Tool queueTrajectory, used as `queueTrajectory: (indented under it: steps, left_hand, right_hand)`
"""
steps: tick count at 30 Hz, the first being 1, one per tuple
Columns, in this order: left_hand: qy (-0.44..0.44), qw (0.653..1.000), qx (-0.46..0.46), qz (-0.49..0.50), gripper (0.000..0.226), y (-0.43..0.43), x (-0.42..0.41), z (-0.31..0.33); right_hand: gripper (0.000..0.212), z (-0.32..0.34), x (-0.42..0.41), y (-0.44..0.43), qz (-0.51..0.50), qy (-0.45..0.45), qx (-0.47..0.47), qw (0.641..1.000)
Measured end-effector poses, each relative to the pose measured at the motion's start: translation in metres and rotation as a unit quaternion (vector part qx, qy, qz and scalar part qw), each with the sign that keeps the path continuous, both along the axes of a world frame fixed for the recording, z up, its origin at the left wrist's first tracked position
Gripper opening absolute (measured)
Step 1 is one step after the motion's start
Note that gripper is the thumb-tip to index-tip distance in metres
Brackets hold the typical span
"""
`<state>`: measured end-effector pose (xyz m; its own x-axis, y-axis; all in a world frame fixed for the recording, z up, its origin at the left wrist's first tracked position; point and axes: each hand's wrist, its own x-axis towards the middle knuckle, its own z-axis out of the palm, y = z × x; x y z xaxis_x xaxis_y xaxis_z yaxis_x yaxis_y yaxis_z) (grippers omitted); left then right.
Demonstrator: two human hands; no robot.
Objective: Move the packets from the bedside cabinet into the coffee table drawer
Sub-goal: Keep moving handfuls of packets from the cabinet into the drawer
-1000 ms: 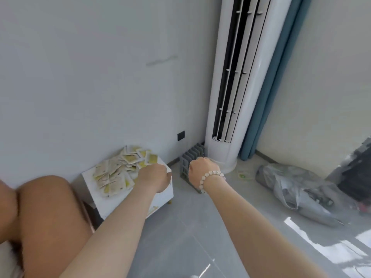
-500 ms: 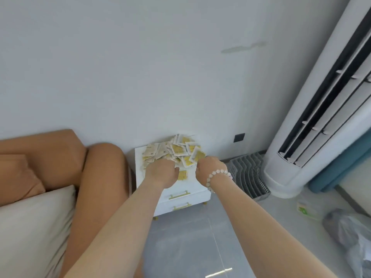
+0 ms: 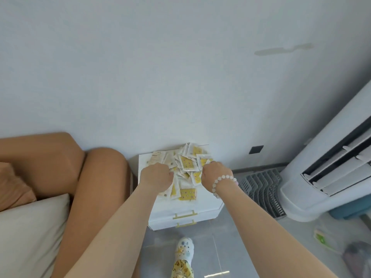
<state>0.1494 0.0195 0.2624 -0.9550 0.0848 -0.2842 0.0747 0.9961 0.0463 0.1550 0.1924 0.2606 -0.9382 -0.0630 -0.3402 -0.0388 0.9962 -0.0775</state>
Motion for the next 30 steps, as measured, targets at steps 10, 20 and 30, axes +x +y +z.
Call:
queueTrajectory:
  steps: [10, 20, 30]
  left_hand:
    - [-0.08, 0.995, 0.04, 0.044, 0.039, -0.022, -0.125, -0.06]
    - [-0.199, 0.975, 0.053, 0.086, 0.036, -0.011, -0.154, -0.147]
    - [-0.237, 0.912, 0.043, 0.332, 0.043, 0.0, -0.153, -0.265]
  right_hand:
    - [0.029, -0.048, -0.125, -0.007, -0.022, -0.073, 0.028, 0.997]
    - [0.03, -0.138, -0.144, 0.016, -0.114, -0.184, 0.033, 0.976]
    - [0.059, -0.252, -0.171, 0.036, -0.336, -0.198, -0.056, 0.919]
